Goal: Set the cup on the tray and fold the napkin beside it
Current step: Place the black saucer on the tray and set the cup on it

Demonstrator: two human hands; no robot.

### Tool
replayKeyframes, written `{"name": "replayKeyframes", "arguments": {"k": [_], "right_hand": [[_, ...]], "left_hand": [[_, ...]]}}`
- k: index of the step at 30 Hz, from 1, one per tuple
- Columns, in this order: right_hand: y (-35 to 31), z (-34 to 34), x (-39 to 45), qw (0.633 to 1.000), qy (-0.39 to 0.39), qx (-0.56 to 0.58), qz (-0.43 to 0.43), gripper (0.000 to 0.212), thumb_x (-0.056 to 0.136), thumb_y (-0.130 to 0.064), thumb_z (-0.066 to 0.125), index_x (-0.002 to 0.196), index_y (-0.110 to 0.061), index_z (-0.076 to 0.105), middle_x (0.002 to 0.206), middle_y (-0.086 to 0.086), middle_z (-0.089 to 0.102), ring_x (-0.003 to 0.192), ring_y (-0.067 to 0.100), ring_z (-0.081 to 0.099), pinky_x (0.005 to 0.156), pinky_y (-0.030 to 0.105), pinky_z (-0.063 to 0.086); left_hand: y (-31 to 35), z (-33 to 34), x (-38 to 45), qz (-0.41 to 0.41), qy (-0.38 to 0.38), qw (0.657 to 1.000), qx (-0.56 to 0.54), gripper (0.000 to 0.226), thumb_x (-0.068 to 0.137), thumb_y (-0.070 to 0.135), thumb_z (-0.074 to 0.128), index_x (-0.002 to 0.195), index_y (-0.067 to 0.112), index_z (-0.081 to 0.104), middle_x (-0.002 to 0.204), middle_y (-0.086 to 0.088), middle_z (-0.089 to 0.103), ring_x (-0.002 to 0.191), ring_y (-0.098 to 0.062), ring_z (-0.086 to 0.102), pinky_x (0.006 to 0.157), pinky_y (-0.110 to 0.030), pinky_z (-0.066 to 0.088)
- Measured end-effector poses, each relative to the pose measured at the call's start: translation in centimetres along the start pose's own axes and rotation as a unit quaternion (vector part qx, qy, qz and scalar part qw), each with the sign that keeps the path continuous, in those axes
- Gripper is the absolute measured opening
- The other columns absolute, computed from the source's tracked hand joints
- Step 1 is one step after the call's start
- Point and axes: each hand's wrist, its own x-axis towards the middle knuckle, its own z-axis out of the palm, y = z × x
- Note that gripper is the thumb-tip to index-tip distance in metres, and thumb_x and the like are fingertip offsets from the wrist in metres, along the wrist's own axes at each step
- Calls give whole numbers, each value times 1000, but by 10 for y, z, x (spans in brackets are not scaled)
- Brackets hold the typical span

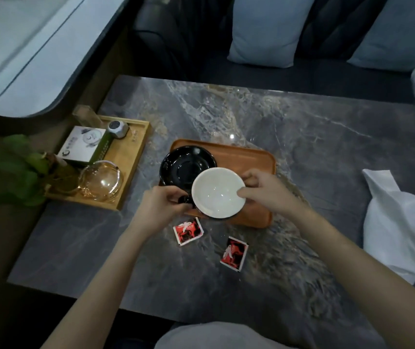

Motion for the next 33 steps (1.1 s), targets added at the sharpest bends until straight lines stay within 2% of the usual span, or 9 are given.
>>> {"name": "replayKeyframes", "arguments": {"k": [3,6,10,13,16,24,29,33], "right_hand": [[-12,10,18,999,25,26,-1,29,81,-1,61,108,-4,52,90,5,64,80,16,61,58,18,49],[-19,24,42,998,46,50,-3,26,81,0,62,104,-7,52,93,8,65,85,19,62,60,22,52],[-24,39,70,996,53,74,4,24,82,0,61,102,-7,51,86,5,62,70,19,60,56,24,53],[-21,52,87,995,60,73,25,26,84,1,59,109,-3,52,76,1,60,55,11,57,51,22,48],[-17,60,101,994,68,80,39,24,84,2,57,107,-6,52,74,-4,60,57,11,55,51,21,48],[-13,65,121,994,59,76,47,23,84,-1,57,104,-12,52,81,-8,61,63,9,56,57,25,49],[-10,66,123,994,60,77,46,26,85,-1,57,110,-5,54,92,5,62,63,9,55,60,29,48],[-11,68,124,995,63,70,41,31,86,-4,57,117,-4,54,98,7,62,67,8,56,62,27,50]], "left_hand": [[-9,-15,18,14,16,1000,-3,22,72,14,76,93,8,72,80,-4,70,75,-11,61,59,-3,38],[-25,-27,42,13,19,1000,-13,23,72,13,75,95,8,72,86,-9,73,79,-18,66,64,-15,42],[-42,-32,70,-11,45,999,-2,26,73,13,73,99,11,71,91,-8,73,81,-18,64,70,-22,45],[-52,-29,82,-39,47,998,-18,26,74,12,71,100,12,71,92,-8,73,86,-18,65,78,-28,48],[-62,-27,90,-45,48,997,-41,22,72,12,72,94,13,73,88,-9,74,85,-19,68,80,-33,53],[-75,-25,107,-56,35,998,-14,24,72,13,71,96,13,74,87,-9,75,86,-20,68,80,-32,53],[-79,-20,110,-61,32,998,6,27,72,13,69,99,13,73,90,-10,75,89,-22,67,82,-32,51],[-81,-20,112,-55,36,998,5,26,72,11,69,98,11,73,91,-11,75,89,-21,68,79,-26,47]]}}
